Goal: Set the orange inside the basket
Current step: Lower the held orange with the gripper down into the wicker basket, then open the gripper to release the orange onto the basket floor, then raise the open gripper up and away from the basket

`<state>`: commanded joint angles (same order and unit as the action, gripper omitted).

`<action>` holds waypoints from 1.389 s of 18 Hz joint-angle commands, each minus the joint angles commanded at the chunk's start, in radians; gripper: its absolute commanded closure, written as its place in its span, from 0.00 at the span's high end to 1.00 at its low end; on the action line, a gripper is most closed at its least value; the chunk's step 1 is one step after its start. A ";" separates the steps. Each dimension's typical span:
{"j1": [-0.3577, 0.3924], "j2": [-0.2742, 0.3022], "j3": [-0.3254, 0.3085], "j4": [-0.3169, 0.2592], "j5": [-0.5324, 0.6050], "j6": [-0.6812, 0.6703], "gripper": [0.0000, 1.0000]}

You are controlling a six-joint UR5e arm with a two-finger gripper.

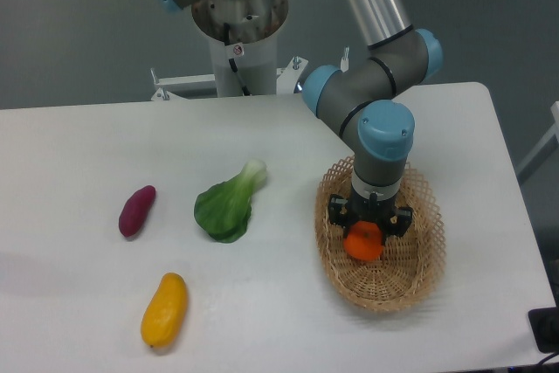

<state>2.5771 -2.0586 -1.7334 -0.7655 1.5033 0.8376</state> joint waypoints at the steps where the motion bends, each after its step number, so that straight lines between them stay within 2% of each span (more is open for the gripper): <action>1: 0.000 0.002 0.003 0.000 0.000 0.002 0.94; 2: 0.002 0.002 0.003 0.000 0.005 0.003 1.00; 11: 0.015 0.083 0.034 -0.015 0.026 0.009 1.00; 13: 0.020 0.092 0.061 -0.020 0.028 0.009 1.00; 14: 0.020 0.107 0.092 -0.067 0.029 0.008 1.00; 16: 0.021 0.123 0.185 -0.225 0.035 0.008 1.00; 18: 0.043 0.135 0.221 -0.285 0.034 0.009 1.00; 22: 0.071 0.163 0.219 -0.291 0.032 0.112 1.00; 25: 0.083 0.182 0.215 -0.298 0.034 0.140 1.00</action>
<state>2.6598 -1.8762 -1.5186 -1.0630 1.5370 0.9771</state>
